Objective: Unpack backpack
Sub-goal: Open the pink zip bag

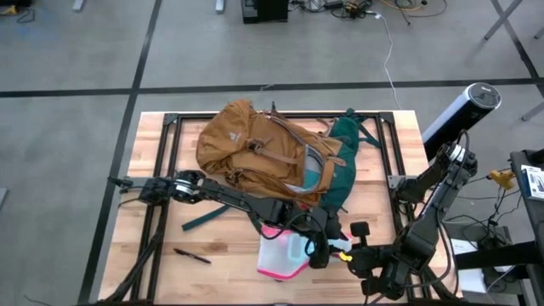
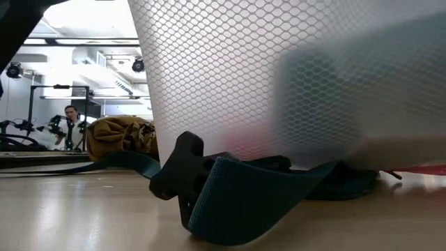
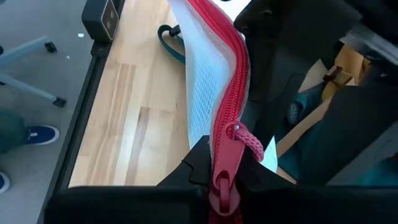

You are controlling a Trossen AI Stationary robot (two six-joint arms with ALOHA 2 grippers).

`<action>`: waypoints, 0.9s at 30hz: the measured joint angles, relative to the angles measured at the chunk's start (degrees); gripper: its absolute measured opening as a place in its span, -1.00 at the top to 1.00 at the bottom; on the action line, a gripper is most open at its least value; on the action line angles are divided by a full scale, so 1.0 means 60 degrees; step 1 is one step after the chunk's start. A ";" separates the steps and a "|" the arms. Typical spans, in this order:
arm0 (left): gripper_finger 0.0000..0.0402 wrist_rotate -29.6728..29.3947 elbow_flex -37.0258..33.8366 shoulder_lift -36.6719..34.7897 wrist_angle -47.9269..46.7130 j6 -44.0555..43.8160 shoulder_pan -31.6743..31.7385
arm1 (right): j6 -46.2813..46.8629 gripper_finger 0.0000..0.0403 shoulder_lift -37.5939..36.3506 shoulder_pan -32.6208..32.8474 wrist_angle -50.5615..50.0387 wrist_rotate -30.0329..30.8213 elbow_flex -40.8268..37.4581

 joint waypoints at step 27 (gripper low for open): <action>1.00 0.0616 0.0026 -0.0547 -0.1614 -0.0262 -0.0444 | 0.1586 1.00 -0.0114 -0.0037 -0.1397 -0.0154 0.0036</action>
